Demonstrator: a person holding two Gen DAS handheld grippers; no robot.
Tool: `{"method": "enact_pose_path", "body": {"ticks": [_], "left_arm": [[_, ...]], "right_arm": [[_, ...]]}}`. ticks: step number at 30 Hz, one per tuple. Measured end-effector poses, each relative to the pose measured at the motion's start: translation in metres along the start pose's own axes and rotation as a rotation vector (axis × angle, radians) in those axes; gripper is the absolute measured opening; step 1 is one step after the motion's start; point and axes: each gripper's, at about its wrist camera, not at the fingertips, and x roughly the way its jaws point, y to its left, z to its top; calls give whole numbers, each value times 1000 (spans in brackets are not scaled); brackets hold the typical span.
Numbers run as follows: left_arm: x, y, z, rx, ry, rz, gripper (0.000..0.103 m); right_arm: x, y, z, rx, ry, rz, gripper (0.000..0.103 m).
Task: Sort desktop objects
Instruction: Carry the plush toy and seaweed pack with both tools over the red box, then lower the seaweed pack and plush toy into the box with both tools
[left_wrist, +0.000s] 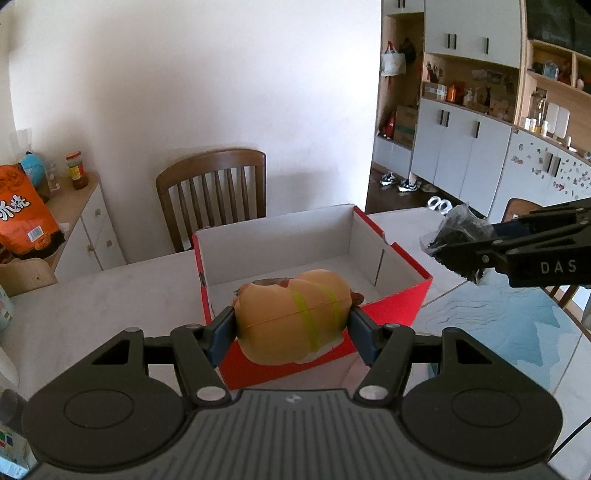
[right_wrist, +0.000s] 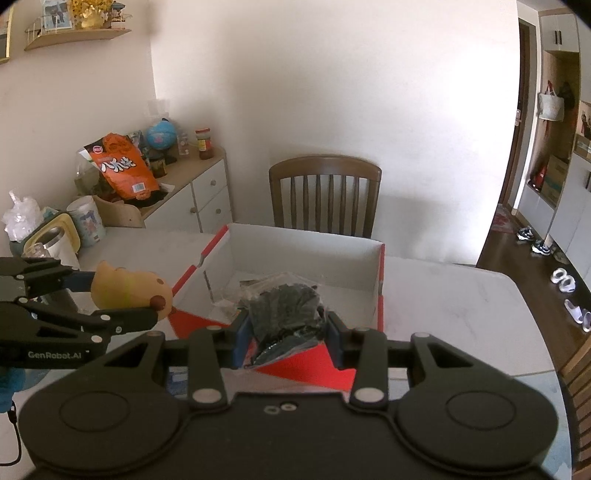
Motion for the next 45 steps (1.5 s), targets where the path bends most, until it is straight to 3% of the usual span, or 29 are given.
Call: {"method": "enact_pose_path", "body": {"ticks": [29,45], "left_arm": [[106,5,41,35,95,6,64],[179,10,46,46,262,-38,64]], "right_arm": [[85,-38,23,43,45,-23,41],[149,-47,26,14,133,-60,41]]}}
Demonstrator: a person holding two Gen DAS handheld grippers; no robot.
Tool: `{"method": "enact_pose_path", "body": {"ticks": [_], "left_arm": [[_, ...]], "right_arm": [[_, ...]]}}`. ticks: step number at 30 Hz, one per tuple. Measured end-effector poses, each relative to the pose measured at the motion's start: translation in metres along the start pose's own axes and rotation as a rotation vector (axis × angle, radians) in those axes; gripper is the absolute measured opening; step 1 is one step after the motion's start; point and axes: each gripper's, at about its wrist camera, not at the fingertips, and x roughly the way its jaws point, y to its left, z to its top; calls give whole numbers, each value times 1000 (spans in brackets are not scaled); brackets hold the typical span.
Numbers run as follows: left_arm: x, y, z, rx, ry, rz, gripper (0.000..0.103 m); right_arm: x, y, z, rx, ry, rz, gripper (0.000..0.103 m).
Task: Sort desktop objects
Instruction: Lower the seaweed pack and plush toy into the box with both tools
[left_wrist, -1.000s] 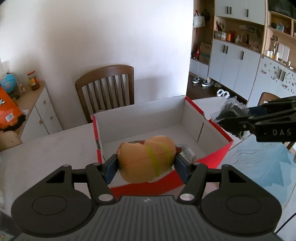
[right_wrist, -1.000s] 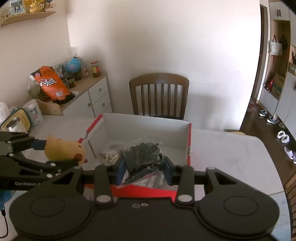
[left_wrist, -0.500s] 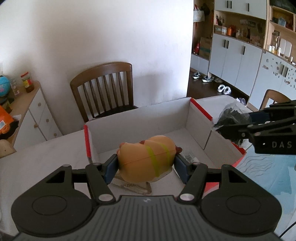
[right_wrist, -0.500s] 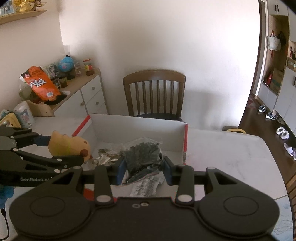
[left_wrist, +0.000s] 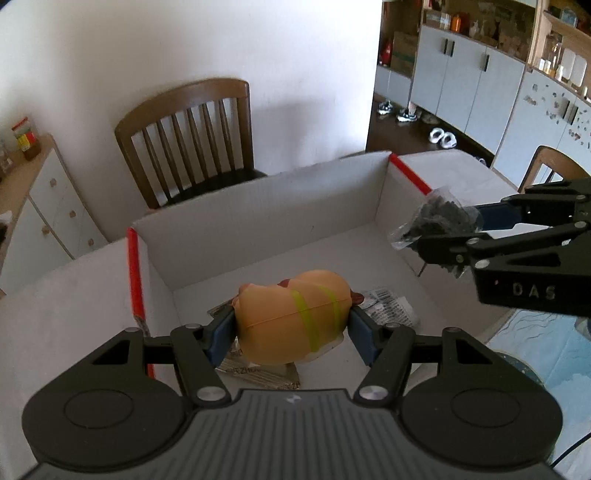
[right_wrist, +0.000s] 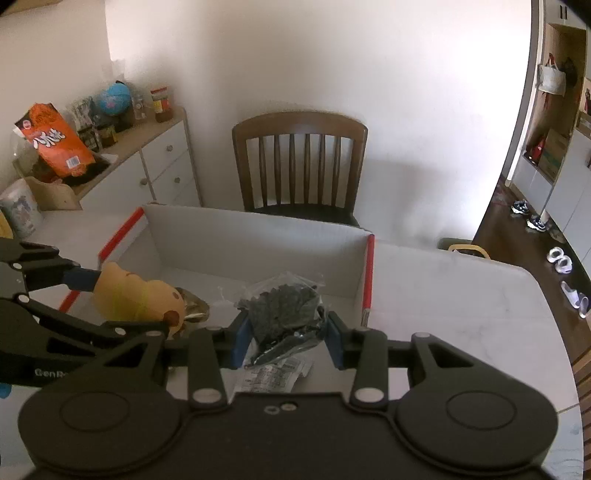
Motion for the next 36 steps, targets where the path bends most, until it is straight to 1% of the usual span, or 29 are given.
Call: {"method": "enact_pose_path", "body": {"ticks": [2,6,9,13,17,20,25,30,33,36], "left_arm": [[8,0,0,3,21,-12,64],[22,-5,4,41,58,-18,64],[31,-9,7,66,79,-26,64],[46,-14,7,97,127,-22,64],[55,-12,5,86,162,-32,64],[61,-12,5,70,185,-34,64],[71,-13,1,95,229,-27,64],[74,-13,2,110,236,-37,64],[76,-15,2,125,239,-31,65],[77,-16,1,124,243,-29,66]], "right_arm": [[7,1,0,-7,9,8,41],[20,4,0,-15,28,15,41],[30,3,1,-15,57,14,41],[43,2,1,6,99,25,41],[54,2,-1,4,130,8,41],[58,0,-1,30,140,30,41],[64,6,0,4,160,46,41],[72,10,-1,-4,206,74,41],[77,12,-3,-3,236,65,42],[79,11,-5,13,245,63,42]]}}
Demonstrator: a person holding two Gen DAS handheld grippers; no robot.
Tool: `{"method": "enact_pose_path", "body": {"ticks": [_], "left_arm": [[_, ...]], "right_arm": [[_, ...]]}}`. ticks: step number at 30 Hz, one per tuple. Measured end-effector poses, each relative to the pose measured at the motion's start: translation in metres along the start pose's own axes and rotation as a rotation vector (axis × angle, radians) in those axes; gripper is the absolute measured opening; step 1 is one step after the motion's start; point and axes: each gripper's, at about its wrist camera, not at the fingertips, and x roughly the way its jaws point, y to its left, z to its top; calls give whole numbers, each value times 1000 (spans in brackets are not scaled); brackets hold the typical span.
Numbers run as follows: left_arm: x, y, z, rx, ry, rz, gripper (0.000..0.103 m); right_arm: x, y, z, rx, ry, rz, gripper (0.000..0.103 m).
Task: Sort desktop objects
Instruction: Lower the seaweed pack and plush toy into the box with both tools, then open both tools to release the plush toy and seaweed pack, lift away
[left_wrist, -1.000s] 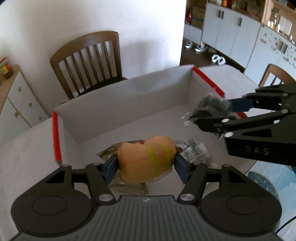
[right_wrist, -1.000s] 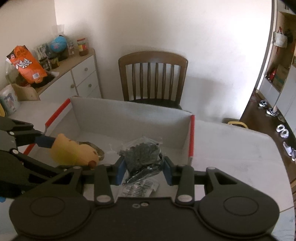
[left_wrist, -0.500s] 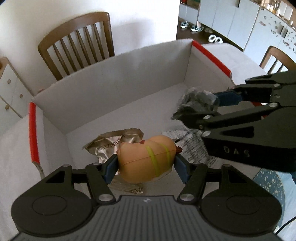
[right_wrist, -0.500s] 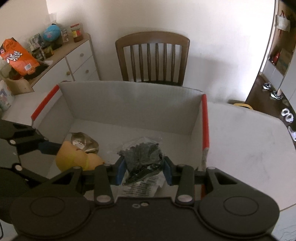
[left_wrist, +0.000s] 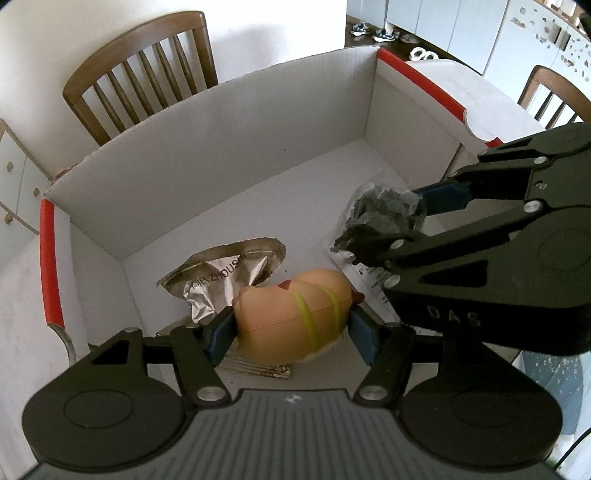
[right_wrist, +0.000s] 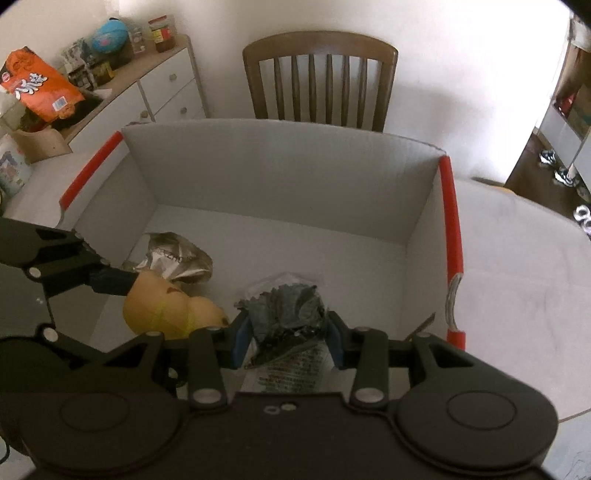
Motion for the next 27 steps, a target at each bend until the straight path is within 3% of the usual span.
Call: {"method": "enact_pose_path", "body": {"ticks": [7,15,21,27], "left_arm": [[-1,-5,0,8,7,10,68],[-7,-4,-1,-28,-3,27,79],[-22,-5,-2,-41,-31,19,79],[-43,-6,-2,-56,-72,4,79]], "right_arm": [[-1,-2,0,9,-3,-1,44],[-6,0,0,21,-9,17,58],[-17,2,3,23,-45,17,65],[-31,2,7,35,-71,11,65]]}}
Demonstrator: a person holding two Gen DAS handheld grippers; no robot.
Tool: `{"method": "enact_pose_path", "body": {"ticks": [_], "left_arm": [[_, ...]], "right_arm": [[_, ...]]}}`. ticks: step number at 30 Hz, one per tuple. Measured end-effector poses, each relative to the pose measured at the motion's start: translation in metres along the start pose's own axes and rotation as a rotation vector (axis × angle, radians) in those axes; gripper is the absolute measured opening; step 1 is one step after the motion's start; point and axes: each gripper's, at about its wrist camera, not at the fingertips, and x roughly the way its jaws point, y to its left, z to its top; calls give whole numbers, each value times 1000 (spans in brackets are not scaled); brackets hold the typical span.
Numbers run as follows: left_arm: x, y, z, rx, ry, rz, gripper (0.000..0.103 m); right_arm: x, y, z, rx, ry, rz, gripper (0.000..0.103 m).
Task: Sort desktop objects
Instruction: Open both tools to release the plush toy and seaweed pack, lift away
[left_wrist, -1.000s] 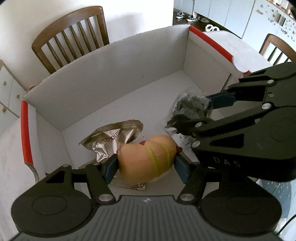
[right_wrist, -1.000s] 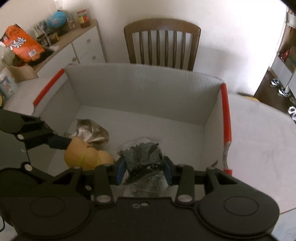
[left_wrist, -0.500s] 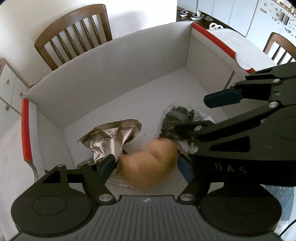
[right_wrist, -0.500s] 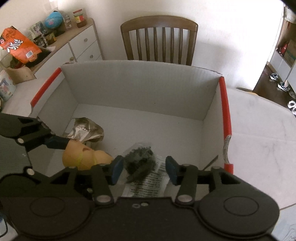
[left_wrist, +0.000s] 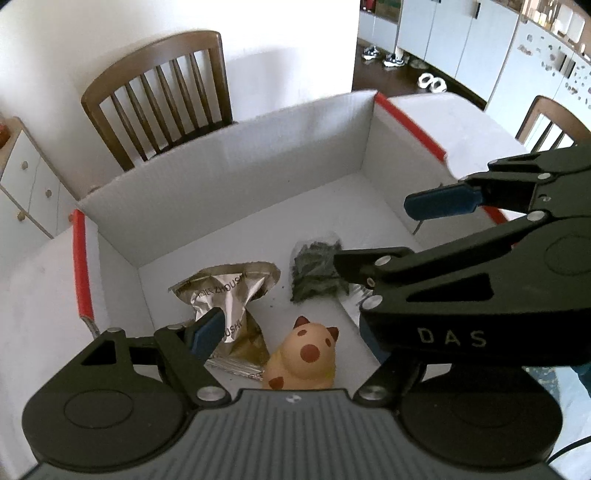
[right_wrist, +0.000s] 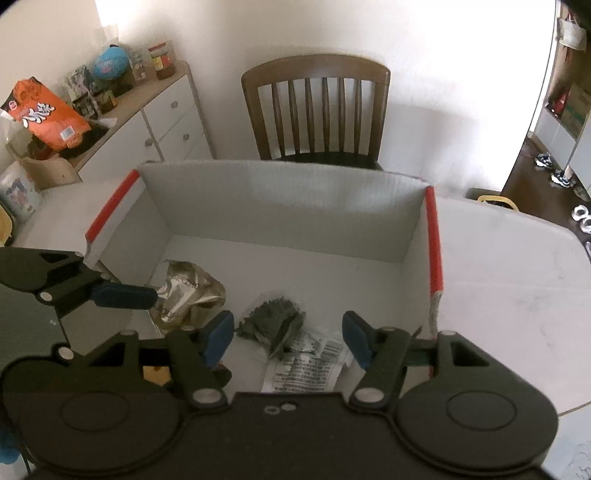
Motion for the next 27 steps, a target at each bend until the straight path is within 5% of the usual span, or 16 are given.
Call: {"method": "enact_pose_path", "body": {"ticks": [27], "left_arm": [[-97,-6,-27,-41,-133,-21,79]], "right_arm": [[-91,22,-3,6,-109,23,68]]}}
